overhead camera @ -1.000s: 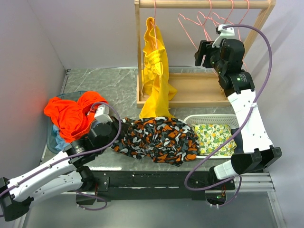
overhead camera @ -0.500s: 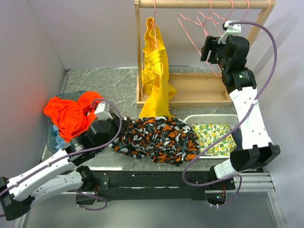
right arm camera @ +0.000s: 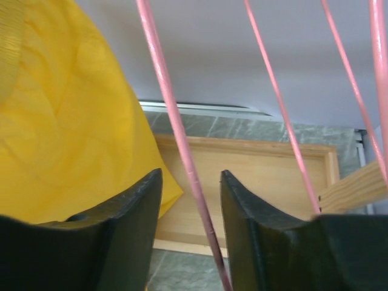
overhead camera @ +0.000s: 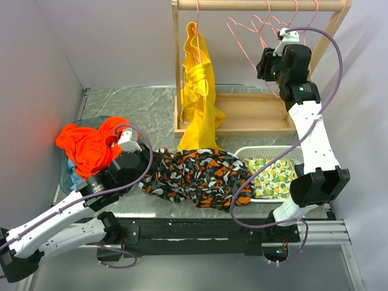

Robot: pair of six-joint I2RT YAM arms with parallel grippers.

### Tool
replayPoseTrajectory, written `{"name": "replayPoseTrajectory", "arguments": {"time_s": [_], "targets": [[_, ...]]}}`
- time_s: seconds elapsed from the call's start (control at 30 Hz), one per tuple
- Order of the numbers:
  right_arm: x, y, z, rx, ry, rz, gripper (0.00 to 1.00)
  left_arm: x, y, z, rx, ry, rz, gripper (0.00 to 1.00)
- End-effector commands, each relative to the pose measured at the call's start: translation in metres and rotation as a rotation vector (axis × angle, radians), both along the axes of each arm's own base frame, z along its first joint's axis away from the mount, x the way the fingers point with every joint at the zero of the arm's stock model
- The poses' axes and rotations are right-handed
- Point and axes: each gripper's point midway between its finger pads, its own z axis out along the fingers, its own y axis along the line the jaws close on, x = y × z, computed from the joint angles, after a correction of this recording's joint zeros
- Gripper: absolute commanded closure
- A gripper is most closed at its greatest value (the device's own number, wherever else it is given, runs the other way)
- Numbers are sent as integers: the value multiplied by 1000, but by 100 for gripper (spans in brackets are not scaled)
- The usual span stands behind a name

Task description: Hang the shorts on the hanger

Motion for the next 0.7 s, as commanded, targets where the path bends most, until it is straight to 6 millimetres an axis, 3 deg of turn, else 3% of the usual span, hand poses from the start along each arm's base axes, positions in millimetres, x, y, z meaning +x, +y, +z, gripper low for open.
{"name": "replayPoseTrajectory", "arguments": {"time_s": [0.0, 0.07, 0.1, 0.17, 0.43, 0.67], "targets": [[-5, 6, 42, 22, -94, 37, 63, 2, 2, 26, -46, -47, 6, 84], [-4, 6, 44, 28, -93, 32, 76, 1, 2, 27, -49, -47, 8, 84], [-3, 6, 44, 33, -92, 28, 88, 1, 3, 28, -50, -50, 9, 84], [-3, 6, 50, 39, -101, 26, 99, 1, 5, 29, -53, -54, 14, 83], [-12, 21, 82, 32, -187, 44, 100, 2, 4, 32, -54, -58, 18, 84], [-26, 34, 94, 1, -216, 24, 100, 3, 9, 28, -48, -40, 45, 83]]}}
